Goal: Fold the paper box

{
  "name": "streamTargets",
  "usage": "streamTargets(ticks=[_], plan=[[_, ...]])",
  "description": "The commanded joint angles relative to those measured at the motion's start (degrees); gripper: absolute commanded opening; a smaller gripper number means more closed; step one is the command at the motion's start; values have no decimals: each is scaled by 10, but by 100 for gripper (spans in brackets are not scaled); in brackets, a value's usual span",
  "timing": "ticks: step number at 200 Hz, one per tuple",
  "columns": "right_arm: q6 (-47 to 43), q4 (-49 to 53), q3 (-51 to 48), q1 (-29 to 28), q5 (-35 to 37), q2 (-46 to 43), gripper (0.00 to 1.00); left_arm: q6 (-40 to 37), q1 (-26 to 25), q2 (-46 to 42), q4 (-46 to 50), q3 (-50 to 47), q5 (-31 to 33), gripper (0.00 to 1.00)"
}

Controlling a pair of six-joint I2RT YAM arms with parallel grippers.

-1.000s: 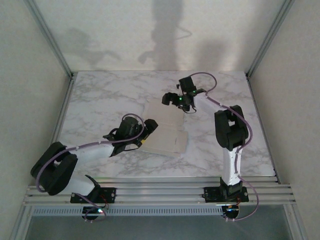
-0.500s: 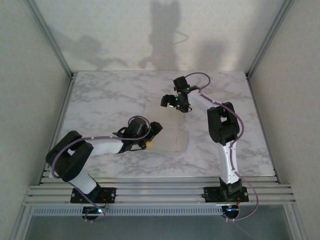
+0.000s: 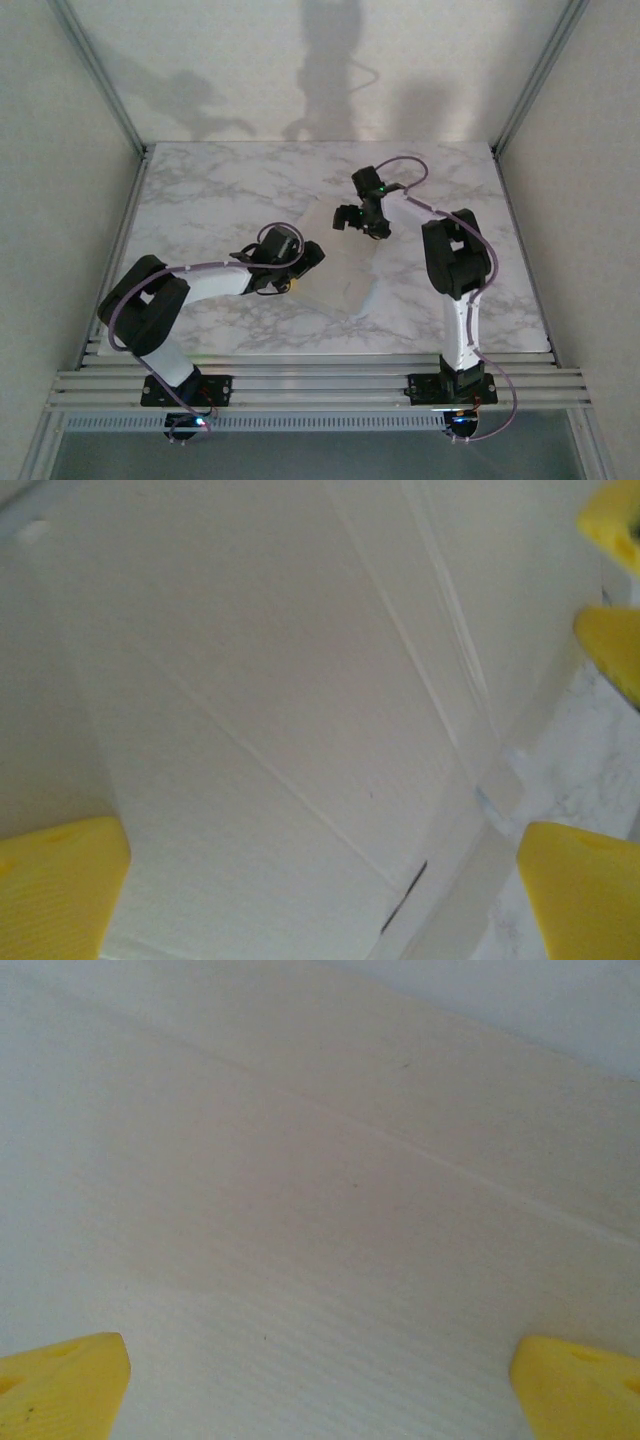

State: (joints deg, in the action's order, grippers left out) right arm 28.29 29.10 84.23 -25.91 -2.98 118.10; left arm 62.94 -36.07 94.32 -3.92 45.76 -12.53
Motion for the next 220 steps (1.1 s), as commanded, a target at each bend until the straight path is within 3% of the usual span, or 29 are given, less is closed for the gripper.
streamTargets(ticks=[1, 38, 82, 106, 130, 173, 220], plan=[[39, -28, -90, 1, 5, -55, 99, -38, 24, 17, 38, 13, 23, 100], [120, -126, -241, -10, -29, -155, 99, -49, 62, 41, -31, 23, 12, 100], [189, -159, -333, -80, -6, -269, 99, -95, 87, 107, -61, 124, 43, 100], [172, -175, -357, -98, 0, -319, 99, -119, 98, 114, -46, 171, 24, 100], [114, -176, -363, -70, 22, -373, 99, -127, 93, 66, -36, 136, 24, 99], [10, -152, -284, 13, -82, -312, 99, -106, 58, -25, -25, 31, 21, 100], [-67, -48, -120, 58, -149, -167, 99, -45, -26, -52, 62, 35, 82, 100]])
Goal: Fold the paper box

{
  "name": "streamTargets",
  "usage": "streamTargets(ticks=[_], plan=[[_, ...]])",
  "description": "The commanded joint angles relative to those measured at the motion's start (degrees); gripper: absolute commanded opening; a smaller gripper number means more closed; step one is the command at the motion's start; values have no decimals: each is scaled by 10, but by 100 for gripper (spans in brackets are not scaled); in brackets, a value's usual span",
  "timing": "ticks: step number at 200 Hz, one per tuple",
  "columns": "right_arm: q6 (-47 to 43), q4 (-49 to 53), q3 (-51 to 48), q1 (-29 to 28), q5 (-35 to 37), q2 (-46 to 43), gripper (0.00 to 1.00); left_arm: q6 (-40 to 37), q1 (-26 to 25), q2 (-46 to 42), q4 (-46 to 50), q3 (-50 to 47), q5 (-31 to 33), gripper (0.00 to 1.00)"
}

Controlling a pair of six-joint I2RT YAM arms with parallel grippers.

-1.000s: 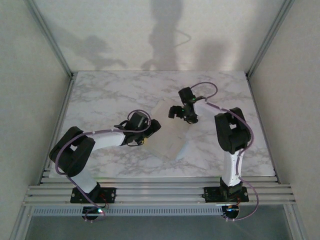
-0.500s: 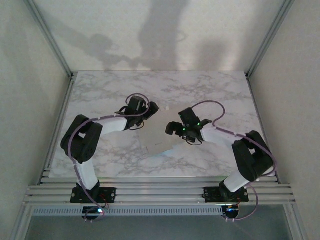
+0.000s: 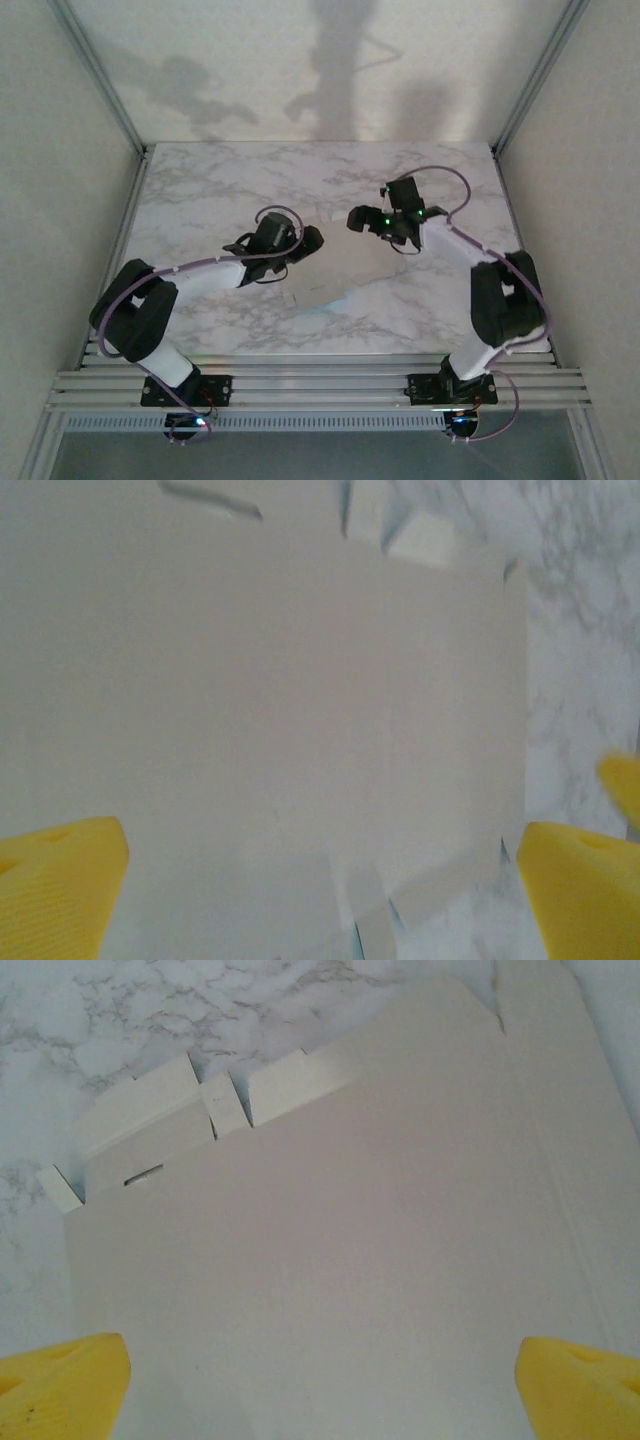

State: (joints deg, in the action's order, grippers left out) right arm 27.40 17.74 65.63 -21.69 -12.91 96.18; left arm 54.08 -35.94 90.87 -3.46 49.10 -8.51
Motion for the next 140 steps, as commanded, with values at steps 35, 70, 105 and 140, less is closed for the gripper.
streamTargets(ticks=[35, 70, 105, 140], plan=[[-70, 96, 129, 21, -40, 115, 99, 84, -58, -5, 61, 2, 51, 100], [-71, 106, 162, 22, -32, 149, 99, 86, -81, 20, 89, 22, 66, 100], [-52, 86, 168, 22, -20, 176, 99, 86, -84, 14, 78, -3, 76, 100], [-35, 77, 166, 17, -11, 189, 99, 38, -63, 27, 68, -5, 30, 100]])
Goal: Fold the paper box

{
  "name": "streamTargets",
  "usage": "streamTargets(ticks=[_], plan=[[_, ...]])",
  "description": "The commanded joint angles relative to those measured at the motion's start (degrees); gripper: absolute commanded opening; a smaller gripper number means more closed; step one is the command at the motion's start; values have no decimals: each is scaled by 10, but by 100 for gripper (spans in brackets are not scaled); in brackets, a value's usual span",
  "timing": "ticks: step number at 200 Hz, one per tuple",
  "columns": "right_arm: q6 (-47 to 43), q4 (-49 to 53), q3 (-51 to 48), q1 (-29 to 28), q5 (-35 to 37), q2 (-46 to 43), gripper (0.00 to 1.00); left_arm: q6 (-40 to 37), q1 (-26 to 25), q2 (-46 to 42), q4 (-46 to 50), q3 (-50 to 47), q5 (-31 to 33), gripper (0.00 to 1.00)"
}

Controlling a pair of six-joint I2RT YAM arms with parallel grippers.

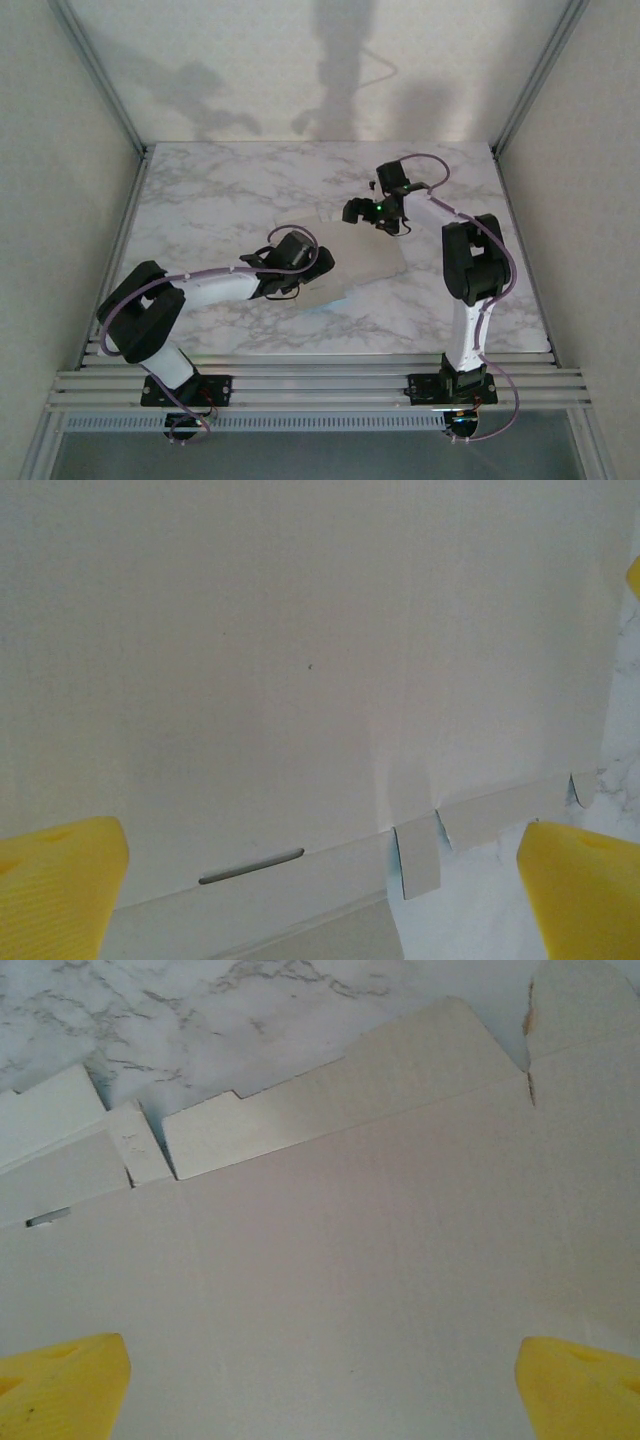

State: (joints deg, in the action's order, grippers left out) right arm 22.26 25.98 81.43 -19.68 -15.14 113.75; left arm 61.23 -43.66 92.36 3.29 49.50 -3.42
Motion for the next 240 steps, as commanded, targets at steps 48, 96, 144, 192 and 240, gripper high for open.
streamTargets(ticks=[48, 96, 144, 192, 240], plan=[[32, 12, -5, -29, 61, 15, 99, -87, 69, 8, -67, -53, -118, 100], [83, -7, -96, -45, 96, -40, 99, -143, 114, 12, -41, -42, -134, 100], [151, -22, -163, -92, 127, -98, 99, -185, 188, 37, -41, -15, -178, 100], [241, -71, -233, -147, 122, -129, 99, -190, 211, 118, -47, 79, -151, 100], [297, -149, -281, -220, 111, -164, 99, -164, 223, 239, -96, 224, -145, 100]])
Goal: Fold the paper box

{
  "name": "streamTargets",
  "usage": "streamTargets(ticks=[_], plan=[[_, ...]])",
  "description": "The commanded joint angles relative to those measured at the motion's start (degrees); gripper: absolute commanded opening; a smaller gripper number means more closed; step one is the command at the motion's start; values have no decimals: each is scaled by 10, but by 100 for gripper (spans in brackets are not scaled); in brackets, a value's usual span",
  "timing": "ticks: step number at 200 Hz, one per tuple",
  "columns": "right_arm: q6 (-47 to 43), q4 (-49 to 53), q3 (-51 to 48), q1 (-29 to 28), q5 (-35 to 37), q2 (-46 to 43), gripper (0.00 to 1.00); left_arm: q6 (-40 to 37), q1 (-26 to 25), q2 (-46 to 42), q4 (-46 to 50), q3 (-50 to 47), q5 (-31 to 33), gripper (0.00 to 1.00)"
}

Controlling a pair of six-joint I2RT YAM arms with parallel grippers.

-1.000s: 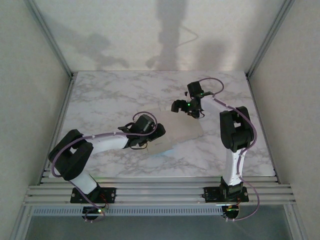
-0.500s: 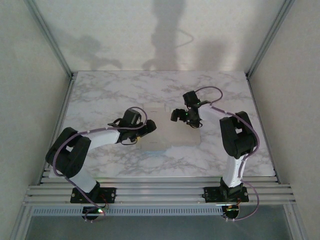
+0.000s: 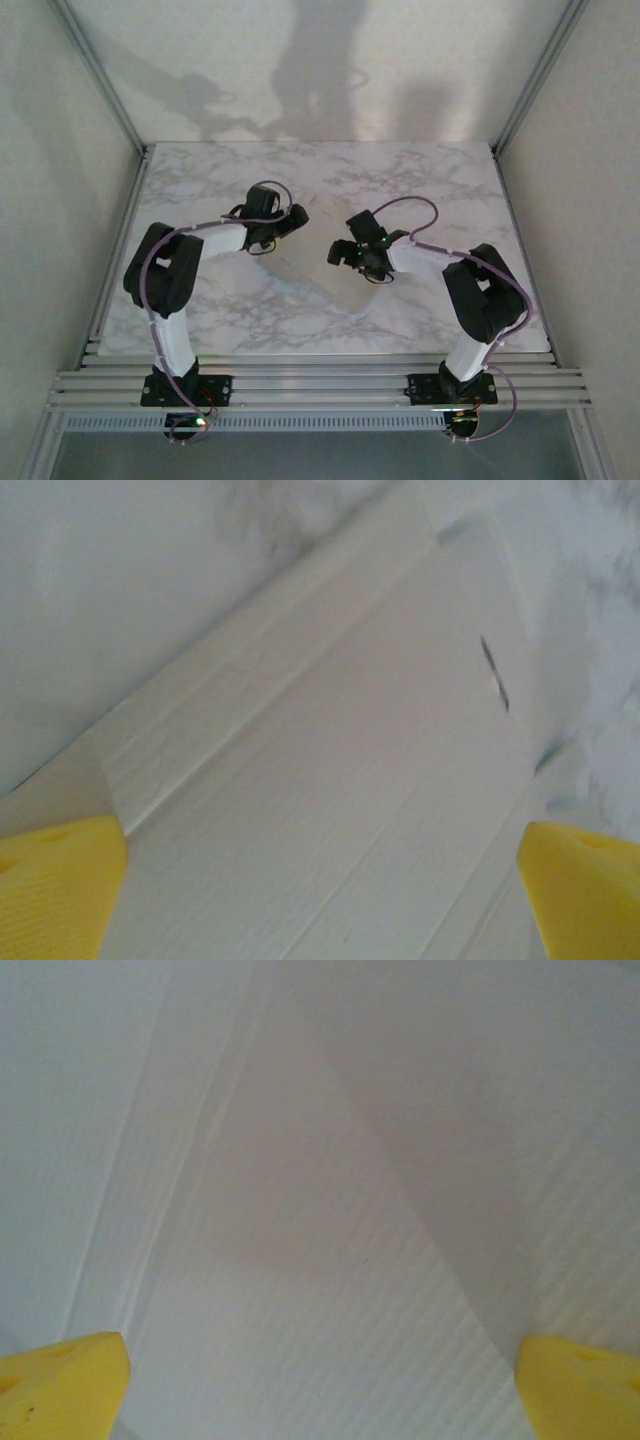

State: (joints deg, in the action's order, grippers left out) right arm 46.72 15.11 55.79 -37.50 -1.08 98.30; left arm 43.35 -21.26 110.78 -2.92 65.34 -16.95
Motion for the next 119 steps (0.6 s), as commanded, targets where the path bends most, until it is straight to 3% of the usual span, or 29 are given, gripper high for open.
streamTargets(ticks=[1, 35, 59, 93, 119], plan=[[52, -42, -26, -42, -31, -11, 99, 16, -1, 57, -34, 69, -10, 99], [-20, -29, -33, -36, -14, -81, 99, 15, -1, 33, -23, 101, 7, 99], [-101, 3, -14, 0, -61, -98, 99, -7, -2, -10, 31, 93, 8, 100], [-213, 45, 34, 61, -152, -58, 99, -7, -9, -85, 105, 24, 4, 100], [-267, 91, 85, 83, -159, -5, 99, 32, -24, -136, 98, -52, -25, 99]])
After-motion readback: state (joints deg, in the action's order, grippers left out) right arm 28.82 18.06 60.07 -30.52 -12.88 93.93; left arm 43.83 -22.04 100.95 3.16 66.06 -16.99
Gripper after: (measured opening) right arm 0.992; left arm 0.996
